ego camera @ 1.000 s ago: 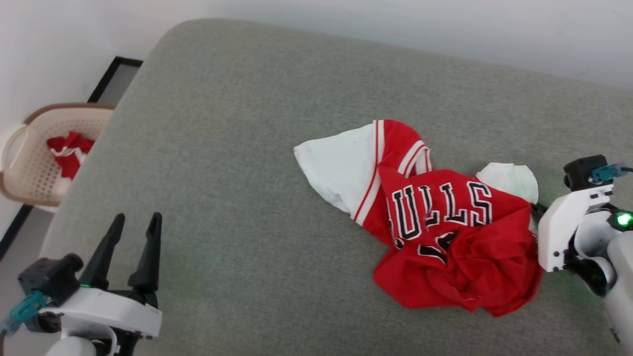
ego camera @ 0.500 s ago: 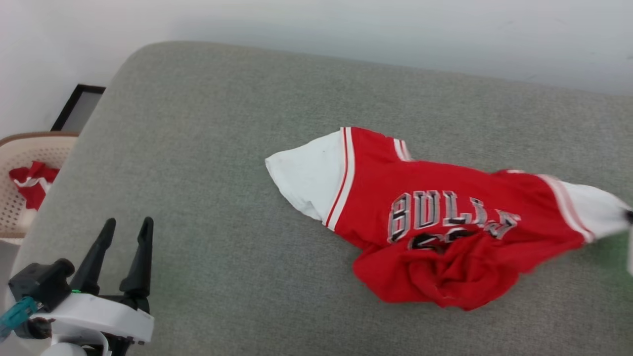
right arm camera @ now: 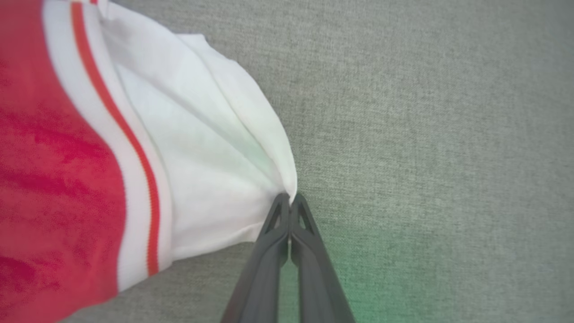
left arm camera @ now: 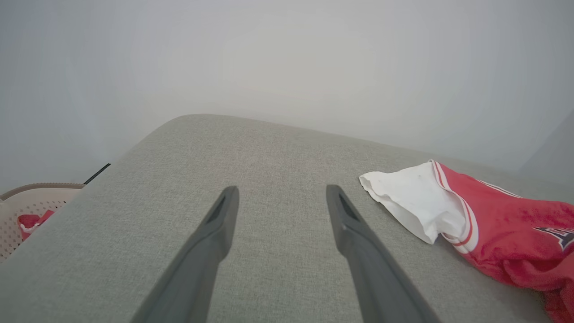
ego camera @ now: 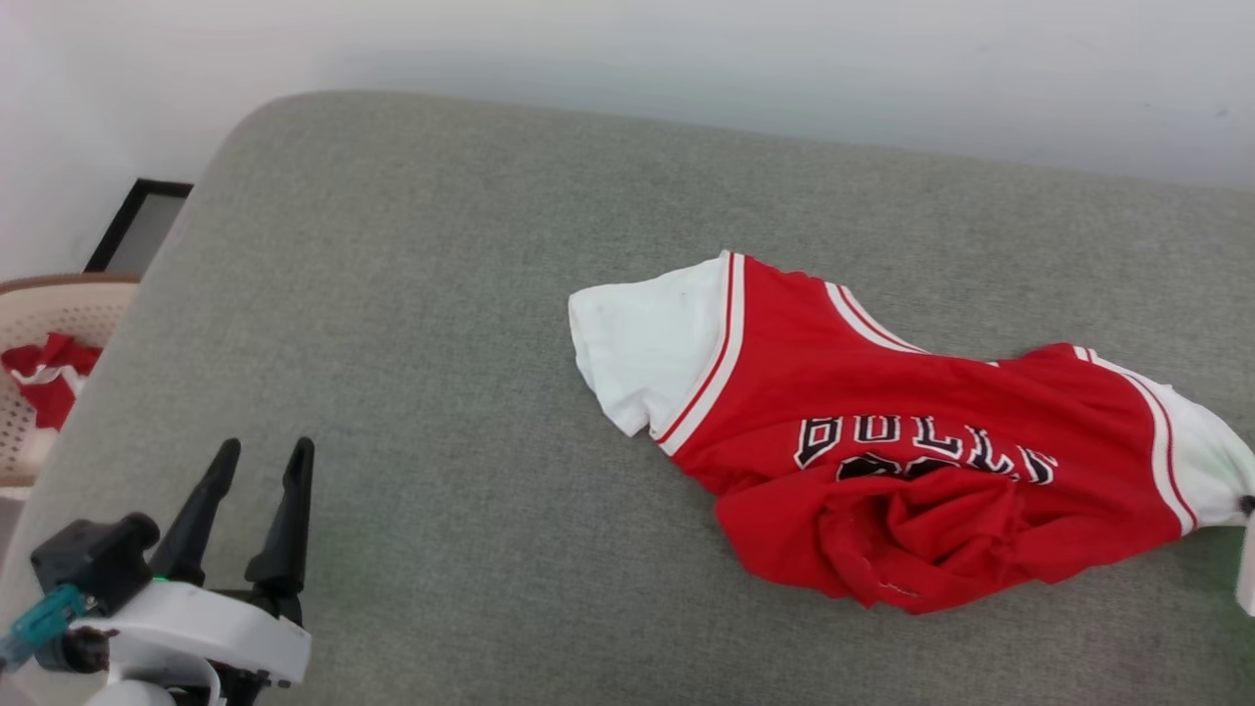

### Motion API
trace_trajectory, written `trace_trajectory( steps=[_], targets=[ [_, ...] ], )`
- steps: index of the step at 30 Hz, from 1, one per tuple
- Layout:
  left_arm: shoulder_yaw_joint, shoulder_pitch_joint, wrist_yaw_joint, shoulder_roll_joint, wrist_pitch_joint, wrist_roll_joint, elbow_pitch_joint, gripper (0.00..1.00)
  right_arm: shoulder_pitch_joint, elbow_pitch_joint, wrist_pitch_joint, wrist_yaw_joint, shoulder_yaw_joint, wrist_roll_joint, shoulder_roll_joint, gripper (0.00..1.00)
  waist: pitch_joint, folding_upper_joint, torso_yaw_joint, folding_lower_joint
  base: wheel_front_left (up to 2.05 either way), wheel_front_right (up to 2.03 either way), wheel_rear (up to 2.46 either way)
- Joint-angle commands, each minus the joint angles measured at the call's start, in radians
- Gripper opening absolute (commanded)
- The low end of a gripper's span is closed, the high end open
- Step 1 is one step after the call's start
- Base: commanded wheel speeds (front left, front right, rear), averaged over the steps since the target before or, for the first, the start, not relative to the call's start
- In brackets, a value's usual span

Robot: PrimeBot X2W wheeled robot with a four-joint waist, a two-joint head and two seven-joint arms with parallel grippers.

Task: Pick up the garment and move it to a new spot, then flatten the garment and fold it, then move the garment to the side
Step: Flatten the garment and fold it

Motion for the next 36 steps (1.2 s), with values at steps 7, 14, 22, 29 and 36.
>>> trace_trajectory(
  steps=[7,14,22,29,36],
  targets=[
    [-0.019,-0.042,-0.022,0.045,0.089,-0.021,-0.035,1.0,0.008,-0.076,0.002,-0.001,-0.015,0.005,0.042,1.0,-0.033,0.0,-0.048,0.0,0.0,0.0,0.0],
    [-0.049,-0.114,-0.037,0.095,0.232,-0.047,-0.083,1.0,0.043,-0.177,-0.045,-0.001,-0.038,-0.012,0.064,1.0,-0.059,0.0,-0.107,0.0,0.0,0.0,0.0],
    [-0.097,-0.261,-0.055,0.146,0.447,-0.099,-0.08,1.0,0.122,-0.322,-0.183,-0.001,-0.126,-0.101,0.159,1.0,-0.055,0.0,-0.203,0.0,0.0,0.0,0.0],
    [-0.159,-0.41,-0.072,0.153,0.608,-0.143,0.002,1.0,0.186,-0.464,-0.316,-0.001,-0.187,-0.215,0.286,1.0,-0.014,0.0,-0.279,0.0,0.0,0.0,0.0],
    [-0.24,-0.543,-0.081,0.167,0.751,-0.143,0.154,1.0,0.199,-0.571,-0.375,-0.001,-0.177,-0.276,0.372,1.0,0.054,0.0,-0.338,0.0,0.0,0.0,0.0]
  ],
)
